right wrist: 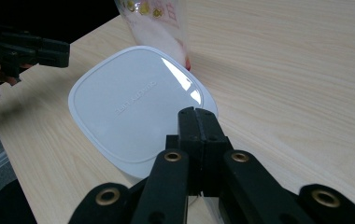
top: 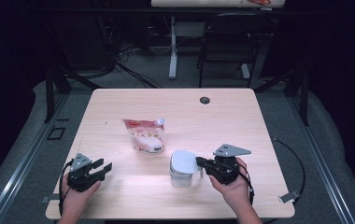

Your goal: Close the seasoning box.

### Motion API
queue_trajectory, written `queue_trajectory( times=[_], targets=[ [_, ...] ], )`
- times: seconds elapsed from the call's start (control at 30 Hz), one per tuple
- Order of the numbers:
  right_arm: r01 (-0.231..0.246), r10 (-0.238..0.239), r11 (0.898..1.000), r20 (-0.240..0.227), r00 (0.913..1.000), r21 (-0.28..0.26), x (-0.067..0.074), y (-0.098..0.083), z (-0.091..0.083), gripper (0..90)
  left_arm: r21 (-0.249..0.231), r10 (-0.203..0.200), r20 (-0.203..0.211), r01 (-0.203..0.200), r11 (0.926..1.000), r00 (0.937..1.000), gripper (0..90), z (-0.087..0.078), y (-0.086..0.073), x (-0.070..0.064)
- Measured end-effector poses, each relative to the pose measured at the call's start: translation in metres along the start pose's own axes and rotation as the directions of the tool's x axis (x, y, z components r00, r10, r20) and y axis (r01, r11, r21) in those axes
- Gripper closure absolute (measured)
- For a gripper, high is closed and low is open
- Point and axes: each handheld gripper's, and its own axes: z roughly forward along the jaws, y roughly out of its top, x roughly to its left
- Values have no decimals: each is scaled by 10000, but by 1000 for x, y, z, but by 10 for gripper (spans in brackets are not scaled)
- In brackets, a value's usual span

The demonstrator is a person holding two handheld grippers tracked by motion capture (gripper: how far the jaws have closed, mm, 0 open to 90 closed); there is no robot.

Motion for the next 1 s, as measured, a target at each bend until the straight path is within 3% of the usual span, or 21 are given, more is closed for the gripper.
queue_trajectory(
  times=[1.0],
  targets=[
    [-534,532,9985,-135,9985,-99,-5,-4,-1,900,26,59,40,-60,10000,10000,553,1,0,0]
  ],
)
